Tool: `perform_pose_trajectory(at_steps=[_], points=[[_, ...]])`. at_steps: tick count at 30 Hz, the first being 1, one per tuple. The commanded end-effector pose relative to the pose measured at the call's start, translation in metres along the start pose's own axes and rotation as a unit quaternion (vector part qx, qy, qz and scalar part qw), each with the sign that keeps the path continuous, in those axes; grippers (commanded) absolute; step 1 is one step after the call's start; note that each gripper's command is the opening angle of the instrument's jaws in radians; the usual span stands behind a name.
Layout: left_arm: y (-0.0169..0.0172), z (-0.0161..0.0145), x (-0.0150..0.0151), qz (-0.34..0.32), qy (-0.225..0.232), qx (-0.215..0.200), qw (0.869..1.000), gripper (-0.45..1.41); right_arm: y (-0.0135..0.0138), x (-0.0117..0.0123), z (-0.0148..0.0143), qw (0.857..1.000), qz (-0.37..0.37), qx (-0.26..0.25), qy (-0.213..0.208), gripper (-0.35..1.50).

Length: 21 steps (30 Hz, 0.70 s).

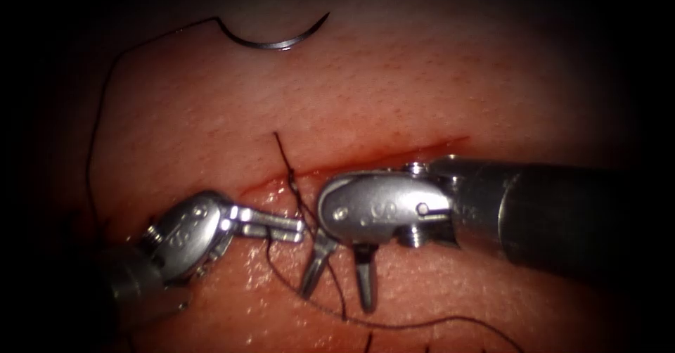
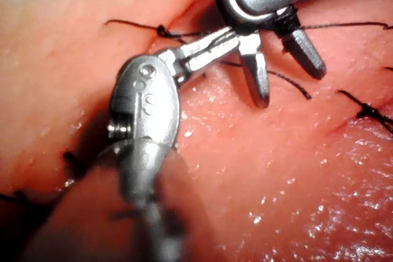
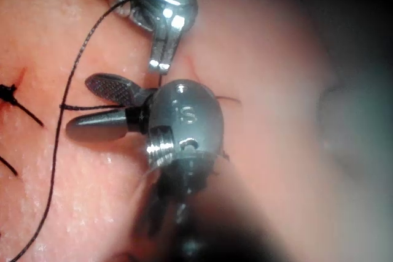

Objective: Wound Closure
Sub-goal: Fetch tail of suture with right gripper

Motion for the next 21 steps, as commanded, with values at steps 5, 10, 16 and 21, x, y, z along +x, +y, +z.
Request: perform_pose_trajectory(at_steps=[5, 10, 16, 21], points=[[0.0002, 0.0008, 0.0, 0.0, -0.002, -0.002, 1.0, -0.45, 0.0014, -0.0003, 0.0004, 0.999, -0.034, -0.005, -0.019, 0.76], [0.0004, 0.0009, 0.0002, -0.001, -0.004, -0.004, 1.0, -0.45, 0.0019, -0.0002, 0.0007, 0.997, -0.034, 0.03, -0.057, -0.35], [0.0005, 0.0009, 0.0002, -0.001, -0.004, -0.004, 1.0, -0.45, 0.0028, 0.0, 0.0001, 0.996, -0.03, 0.052, -0.058, -0.35], [0.001, 0.0007, 0.0002, -0.001, -0.014, -0.008, 1.0, -0.45, 0.003, 0.0001, -0.001, 0.998, -0.021, 0.047, -0.02, -0.35]])
